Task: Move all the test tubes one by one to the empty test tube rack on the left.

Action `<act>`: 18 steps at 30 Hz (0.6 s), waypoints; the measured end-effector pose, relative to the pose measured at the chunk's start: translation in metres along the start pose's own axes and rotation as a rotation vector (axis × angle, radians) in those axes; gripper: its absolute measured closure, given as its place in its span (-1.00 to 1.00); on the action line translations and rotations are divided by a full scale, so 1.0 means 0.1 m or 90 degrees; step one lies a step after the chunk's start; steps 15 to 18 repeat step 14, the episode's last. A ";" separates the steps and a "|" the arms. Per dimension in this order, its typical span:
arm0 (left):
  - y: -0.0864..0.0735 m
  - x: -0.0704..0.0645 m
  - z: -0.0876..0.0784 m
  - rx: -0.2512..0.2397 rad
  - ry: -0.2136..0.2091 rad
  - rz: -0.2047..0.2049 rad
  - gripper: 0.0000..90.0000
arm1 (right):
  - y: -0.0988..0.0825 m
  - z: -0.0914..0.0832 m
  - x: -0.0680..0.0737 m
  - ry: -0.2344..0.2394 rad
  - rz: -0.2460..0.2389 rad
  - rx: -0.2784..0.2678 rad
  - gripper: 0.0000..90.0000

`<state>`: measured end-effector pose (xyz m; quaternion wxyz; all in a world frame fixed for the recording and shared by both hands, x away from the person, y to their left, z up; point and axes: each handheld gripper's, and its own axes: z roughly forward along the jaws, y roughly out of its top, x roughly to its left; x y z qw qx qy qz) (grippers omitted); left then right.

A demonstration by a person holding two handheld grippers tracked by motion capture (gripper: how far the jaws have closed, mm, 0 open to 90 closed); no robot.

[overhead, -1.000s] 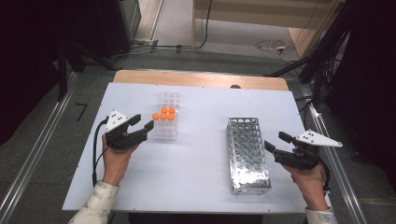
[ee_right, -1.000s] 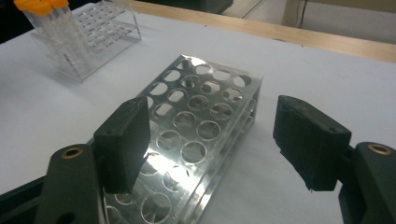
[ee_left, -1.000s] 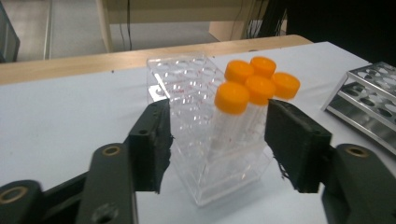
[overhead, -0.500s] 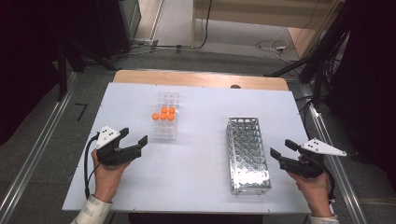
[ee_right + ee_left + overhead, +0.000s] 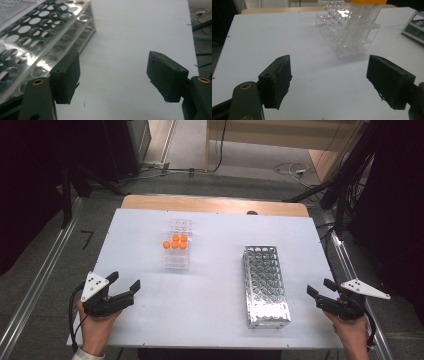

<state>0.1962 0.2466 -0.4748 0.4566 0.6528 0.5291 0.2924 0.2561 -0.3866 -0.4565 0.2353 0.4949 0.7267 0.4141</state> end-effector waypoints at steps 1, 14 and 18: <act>-0.02 0.02 -0.01 0.003 0.003 -0.001 -0.56 | -0.02 0.00 -0.02 -0.009 -0.001 0.001 -0.44; -0.21 0.20 0.05 0.077 0.017 -0.034 -0.67 | -0.23 0.07 -0.18 -0.062 0.014 0.051 -0.52; -0.21 0.20 0.05 0.077 0.017 -0.034 -0.67 | -0.23 0.07 -0.18 -0.062 0.014 0.051 -0.52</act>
